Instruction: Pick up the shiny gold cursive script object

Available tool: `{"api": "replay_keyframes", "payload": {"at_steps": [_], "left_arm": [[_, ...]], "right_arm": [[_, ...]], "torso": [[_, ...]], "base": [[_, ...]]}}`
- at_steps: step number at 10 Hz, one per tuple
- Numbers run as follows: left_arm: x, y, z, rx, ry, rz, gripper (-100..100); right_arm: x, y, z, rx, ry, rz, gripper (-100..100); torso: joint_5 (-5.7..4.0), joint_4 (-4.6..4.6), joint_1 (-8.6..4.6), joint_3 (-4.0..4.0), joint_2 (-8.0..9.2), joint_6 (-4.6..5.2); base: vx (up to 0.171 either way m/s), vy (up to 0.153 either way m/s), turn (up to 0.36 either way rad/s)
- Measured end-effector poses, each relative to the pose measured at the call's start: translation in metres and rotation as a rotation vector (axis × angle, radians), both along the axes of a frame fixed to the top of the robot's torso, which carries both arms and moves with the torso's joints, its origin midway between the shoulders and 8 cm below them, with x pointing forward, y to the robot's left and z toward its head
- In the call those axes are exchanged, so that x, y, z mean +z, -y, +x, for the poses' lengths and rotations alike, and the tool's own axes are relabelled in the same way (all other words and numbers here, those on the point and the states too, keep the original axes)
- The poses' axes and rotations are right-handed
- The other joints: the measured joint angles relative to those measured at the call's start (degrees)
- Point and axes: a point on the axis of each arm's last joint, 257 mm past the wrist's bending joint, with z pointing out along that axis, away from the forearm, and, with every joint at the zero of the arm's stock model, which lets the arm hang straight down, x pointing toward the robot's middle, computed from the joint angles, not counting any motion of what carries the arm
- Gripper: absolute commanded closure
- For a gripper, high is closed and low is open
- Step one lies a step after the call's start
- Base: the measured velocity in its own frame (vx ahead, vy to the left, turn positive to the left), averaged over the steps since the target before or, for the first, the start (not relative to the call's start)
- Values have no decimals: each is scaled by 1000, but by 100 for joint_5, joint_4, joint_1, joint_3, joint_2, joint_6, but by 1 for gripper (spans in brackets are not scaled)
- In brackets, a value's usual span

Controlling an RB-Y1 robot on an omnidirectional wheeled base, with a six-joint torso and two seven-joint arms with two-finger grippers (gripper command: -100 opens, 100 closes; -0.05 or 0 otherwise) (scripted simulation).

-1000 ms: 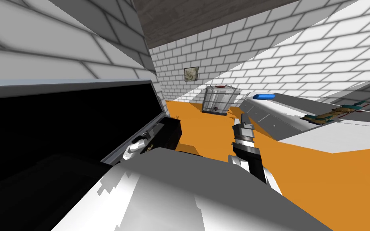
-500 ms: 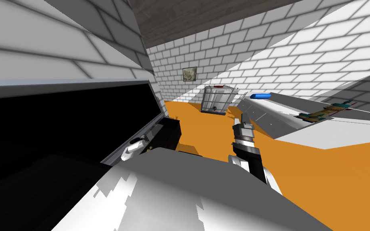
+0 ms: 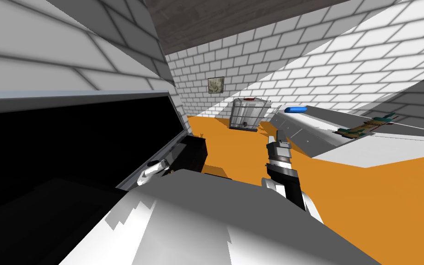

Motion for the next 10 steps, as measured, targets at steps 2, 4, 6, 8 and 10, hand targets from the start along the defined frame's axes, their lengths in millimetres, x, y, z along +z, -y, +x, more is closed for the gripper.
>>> {"api": "replay_keyframes", "payload": {"at_steps": [2,4,6,8,10], "left_arm": [[-15,4,-17,37,-39,-58,-100],[-28,8,-32,72,-74,-114,-100],[-43,14,-51,115,-113,-183,-100],[-53,24,-66,145,-152,-247,-100],[-65,35,-80,171,-187,-304,-100]], "right_arm": [[0,0,0,0,0,0,0],[0,0,0,0,0,0,0],[0,0,0,0,0,0,0],[0,0,0,0,0,0,0],[0,0,0,0,0,0,0]], "torso": [[0,0,-1,1,1,0],[-1,1,-1,2,4,0],[0,1,7,4,6,0],[0,2,5,5,9,0],[0,3,2,7,13,-1]], "base": [[5,23,-31],[4,24,-34],[-5,43,-38],[-11,34,-20],[-18,30,-18]]}}
